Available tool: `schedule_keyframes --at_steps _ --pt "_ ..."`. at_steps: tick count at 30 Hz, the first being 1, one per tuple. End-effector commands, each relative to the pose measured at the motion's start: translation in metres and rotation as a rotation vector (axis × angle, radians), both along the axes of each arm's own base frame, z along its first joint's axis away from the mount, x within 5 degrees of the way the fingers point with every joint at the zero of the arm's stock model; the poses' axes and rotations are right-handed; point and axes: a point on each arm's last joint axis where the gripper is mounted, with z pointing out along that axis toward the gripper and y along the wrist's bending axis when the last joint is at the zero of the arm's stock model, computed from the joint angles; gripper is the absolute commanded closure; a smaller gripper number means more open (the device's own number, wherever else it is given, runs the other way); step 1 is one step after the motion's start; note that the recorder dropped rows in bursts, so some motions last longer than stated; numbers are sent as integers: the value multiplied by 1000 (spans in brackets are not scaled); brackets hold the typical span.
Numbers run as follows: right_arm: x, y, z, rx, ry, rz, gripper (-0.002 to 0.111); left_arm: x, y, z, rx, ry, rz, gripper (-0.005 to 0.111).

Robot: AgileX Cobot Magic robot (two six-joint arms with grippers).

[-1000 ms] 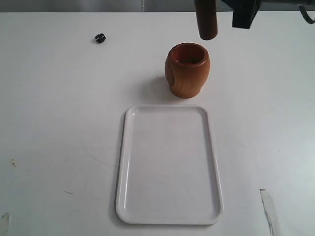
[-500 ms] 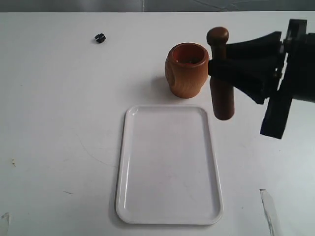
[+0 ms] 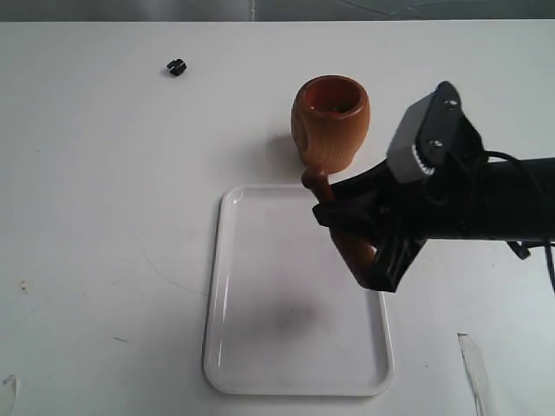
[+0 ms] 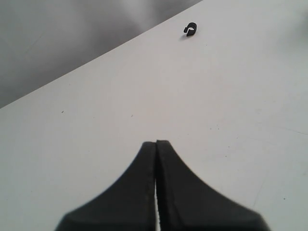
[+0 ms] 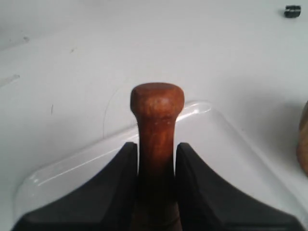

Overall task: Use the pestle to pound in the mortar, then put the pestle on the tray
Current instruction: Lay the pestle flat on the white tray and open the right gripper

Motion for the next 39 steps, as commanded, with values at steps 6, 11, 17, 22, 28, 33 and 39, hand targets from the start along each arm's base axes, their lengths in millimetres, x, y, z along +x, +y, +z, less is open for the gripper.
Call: schedule_keyframes --at_steps 6,11,17,22,28,33,39 --pt "23 13 -46 -145 176 -96 108 0 -1 0 -15 -4 -6 107" --pt "24 14 -66 -195 224 -81 108 0 -1 0 -15 -4 -6 107" --pt "20 18 -64 -146 204 9 107 0 -1 0 -15 -4 -6 107" --pt "19 19 -63 -132 209 20 58 0 -1 0 -15 -4 -6 107" --pt "23 15 -65 -188 180 -29 46 0 -1 0 -15 -4 -6 107" --pt "26 4 -20 -184 -22 -130 108 0 -1 0 -15 -4 -6 107" --pt "18 -16 37 -126 -246 -264 108 0 -1 0 -15 -4 -6 107"
